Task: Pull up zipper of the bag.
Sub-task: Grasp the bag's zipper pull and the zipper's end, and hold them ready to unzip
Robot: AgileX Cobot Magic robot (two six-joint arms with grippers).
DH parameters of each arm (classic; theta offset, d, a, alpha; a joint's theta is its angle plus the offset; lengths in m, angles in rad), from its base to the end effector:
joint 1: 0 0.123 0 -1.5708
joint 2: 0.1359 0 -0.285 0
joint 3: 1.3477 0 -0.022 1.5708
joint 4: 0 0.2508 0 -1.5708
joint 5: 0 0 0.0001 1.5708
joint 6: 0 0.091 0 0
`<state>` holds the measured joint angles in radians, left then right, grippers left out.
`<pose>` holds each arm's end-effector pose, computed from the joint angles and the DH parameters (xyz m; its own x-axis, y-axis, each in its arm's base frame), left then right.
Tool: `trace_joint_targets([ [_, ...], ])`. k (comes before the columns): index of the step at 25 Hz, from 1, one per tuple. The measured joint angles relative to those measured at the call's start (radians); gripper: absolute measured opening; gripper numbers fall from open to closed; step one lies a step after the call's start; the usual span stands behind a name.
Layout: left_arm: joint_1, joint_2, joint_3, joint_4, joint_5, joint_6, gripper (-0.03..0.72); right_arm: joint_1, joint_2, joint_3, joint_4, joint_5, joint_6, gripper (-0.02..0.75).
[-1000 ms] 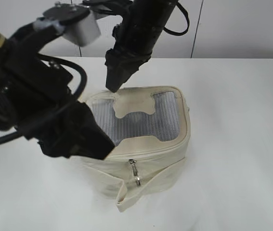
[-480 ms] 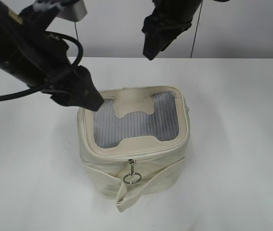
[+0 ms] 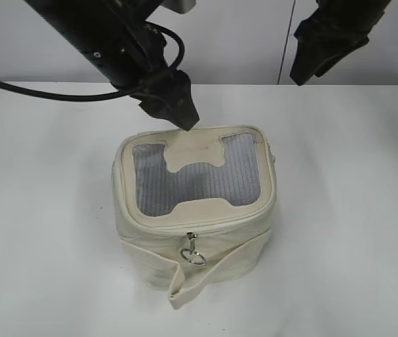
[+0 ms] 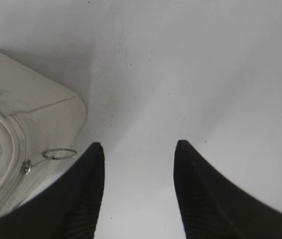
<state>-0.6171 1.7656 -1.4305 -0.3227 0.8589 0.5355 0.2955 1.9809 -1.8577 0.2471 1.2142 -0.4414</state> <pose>0.2994 -0.2392 0.2744 -0.4769 0.7133 -0.5136 0.8473 0.5285 -0.0527 0.4035 0.1446 0.2957 -0.7260 -0.5733 -0.3798 -0.6460 0.7579 0.0909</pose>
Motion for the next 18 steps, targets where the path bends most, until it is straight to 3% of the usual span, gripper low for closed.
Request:
trace_joint_targets([
  [11,0.000,0.256,-0.357,-0.076,0.234,0.131,0.500,-0.021,-0.098,0.264,0.015,0.000,-0.051,0.348],
  [18,0.000,0.404,-0.570,-0.111,0.347,0.142,0.500,-0.022,-0.105,0.287,0.024,0.000,-0.062,0.346],
])
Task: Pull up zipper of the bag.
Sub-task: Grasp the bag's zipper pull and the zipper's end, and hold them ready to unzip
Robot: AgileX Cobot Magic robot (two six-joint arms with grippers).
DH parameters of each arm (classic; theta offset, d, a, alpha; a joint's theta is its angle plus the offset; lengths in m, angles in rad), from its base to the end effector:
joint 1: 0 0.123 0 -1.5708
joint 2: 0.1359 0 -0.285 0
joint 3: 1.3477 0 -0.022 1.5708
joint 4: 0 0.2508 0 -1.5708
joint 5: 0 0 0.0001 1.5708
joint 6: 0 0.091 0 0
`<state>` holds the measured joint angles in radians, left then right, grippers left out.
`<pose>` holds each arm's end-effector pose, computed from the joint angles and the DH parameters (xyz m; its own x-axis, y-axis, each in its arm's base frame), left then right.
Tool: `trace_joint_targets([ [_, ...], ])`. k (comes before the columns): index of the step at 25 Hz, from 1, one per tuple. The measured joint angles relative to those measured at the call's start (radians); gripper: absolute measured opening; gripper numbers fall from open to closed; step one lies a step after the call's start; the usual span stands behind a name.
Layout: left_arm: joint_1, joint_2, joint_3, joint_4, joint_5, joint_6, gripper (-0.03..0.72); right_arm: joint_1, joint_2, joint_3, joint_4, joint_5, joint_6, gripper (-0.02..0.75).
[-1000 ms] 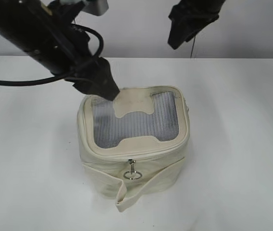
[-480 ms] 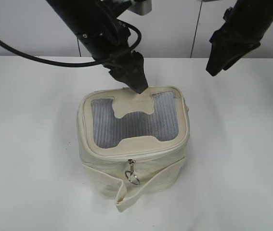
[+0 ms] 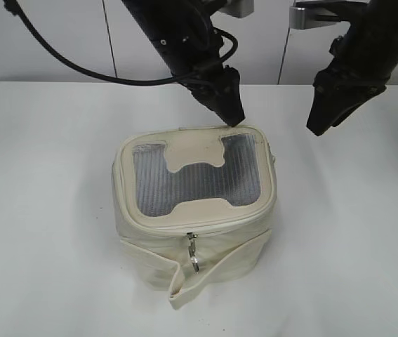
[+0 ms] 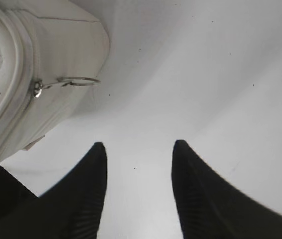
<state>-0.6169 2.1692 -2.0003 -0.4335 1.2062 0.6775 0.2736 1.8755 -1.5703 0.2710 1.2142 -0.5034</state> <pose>0.3616 -0.3003 0.2564 -0.3645 0.8129 -0.4543 0.9312 0.3215 -0.1718 0.3639 0.1258 0.2609 -0.7564 -0.6100 -0.2362 -0.6501 0.7410 0.1683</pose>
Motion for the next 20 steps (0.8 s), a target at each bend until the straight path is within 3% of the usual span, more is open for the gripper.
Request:
trace_joint_targets([
  [4,0.000,0.051,-0.065,-0.023,0.008,0.001,0.500,-0.002,-0.004,0.000,0.002,0.000,0.000,0.339],
  [20,-0.002,0.054,-0.072,-0.033,0.012,-0.015,0.500,-0.004,-0.006,0.000,0.010,0.000,-0.004,0.333],
])
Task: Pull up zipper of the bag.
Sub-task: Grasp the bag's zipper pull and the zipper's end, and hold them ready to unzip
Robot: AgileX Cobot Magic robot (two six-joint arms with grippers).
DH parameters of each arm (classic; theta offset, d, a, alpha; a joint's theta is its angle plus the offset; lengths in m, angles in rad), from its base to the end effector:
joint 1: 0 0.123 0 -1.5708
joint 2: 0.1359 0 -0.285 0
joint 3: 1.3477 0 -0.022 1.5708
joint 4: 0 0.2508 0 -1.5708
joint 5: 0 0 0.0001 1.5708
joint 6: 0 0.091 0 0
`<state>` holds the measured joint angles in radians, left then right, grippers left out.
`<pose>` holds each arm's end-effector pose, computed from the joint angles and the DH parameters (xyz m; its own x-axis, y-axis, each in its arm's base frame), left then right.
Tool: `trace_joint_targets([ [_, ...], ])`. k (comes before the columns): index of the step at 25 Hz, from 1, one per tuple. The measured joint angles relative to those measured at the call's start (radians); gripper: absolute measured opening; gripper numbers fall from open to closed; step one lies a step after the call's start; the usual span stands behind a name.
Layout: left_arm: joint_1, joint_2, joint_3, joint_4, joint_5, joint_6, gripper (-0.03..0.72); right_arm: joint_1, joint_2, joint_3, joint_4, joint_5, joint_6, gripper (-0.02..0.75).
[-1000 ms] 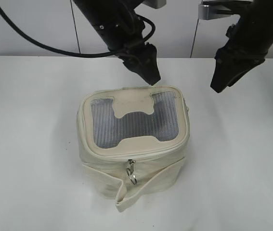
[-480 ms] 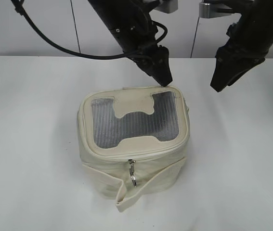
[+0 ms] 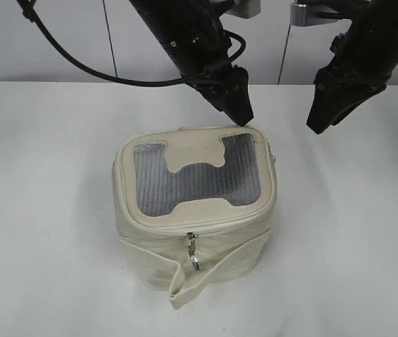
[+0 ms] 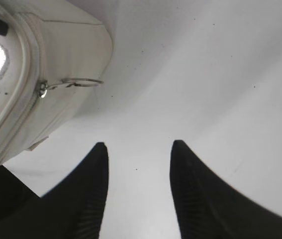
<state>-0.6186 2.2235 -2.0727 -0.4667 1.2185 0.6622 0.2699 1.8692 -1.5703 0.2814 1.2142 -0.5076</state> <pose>0.3690 -0.3098 0.2517 -0.3813 0.7951 -0.4716 0.9244 0.3237 -0.2017 0.3633 0.1251 0.2636 -0.7564 -0.6059 -0.2464 -0.6495 0.7403 0.1736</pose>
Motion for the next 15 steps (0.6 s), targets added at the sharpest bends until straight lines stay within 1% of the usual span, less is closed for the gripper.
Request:
trace_joint_targets([
  [7,0.000,0.000,0.038,0.009,-0.002,-0.035,0.500,0.000,0.000,0.000,0.002,0.000,-0.002,0.333],
  [15,-0.001,-0.010,0.048,0.017,-0.003,-0.051,0.500,0.000,0.000,0.000,0.003,0.000,-0.002,0.316],
])
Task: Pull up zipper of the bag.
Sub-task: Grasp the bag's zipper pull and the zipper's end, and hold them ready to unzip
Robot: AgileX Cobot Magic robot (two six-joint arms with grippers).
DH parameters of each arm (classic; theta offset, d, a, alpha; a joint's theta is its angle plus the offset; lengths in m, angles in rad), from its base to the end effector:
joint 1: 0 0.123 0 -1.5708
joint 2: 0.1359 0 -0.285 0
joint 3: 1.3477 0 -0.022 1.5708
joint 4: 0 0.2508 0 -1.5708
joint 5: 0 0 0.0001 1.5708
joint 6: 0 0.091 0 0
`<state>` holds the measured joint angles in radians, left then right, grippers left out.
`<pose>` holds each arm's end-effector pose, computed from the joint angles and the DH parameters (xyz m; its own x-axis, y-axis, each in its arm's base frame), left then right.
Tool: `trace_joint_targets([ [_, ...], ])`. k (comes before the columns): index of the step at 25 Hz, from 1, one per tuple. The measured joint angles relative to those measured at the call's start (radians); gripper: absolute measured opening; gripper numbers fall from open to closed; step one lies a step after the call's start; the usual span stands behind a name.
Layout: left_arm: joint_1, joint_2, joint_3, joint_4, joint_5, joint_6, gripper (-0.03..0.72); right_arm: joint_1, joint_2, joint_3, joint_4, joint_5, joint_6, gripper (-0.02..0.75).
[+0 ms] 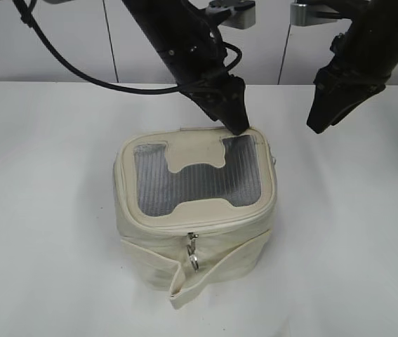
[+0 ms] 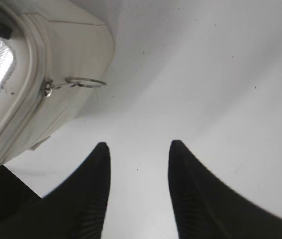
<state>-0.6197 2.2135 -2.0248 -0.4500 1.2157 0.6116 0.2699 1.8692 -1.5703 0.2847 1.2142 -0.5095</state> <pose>0.3655 -0.3064 0.2427 -0.4351 0.7934 -0.4257 0.9001 0.3701 -0.2300 0.3632 0.1253 0.2636 -0.7558 -0.6060 -0.2480 -0.6503 0.7390 0.1760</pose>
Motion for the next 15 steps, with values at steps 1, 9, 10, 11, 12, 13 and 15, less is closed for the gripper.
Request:
trace_joint_targets([
  [1,0.000,-0.003,0.000,0.003,0.001,-0.002,0.500,0.000,0.000,0.000,0.000,0.000,0.000,0.315],
  [9,-0.001,-0.028,0.074,0.006,0.002,-0.018,0.500,0.000,0.000,0.000,0.000,0.000,-0.001,0.314],
  [10,-0.001,-0.030,0.091,0.004,0.000,-0.019,0.500,0.000,0.000,0.000,0.000,0.000,-0.001,0.314],
  [11,-0.001,-0.034,0.100,0.004,-0.001,-0.020,0.500,0.000,0.000,0.000,0.000,0.000,-0.001,0.314],
  [12,-0.001,-0.036,0.105,0.007,-0.002,-0.020,0.500,0.000,0.000,0.000,0.000,0.000,-0.001,0.314],
  [13,-0.001,-0.038,0.108,0.012,-0.003,-0.020,0.500,0.000,0.000,0.000,0.000,0.000,-0.001,0.314],
  [15,-0.001,-0.040,0.108,0.018,-0.002,-0.017,0.500,0.000,0.000,0.000,0.000,0.000,-0.001,0.314],
])
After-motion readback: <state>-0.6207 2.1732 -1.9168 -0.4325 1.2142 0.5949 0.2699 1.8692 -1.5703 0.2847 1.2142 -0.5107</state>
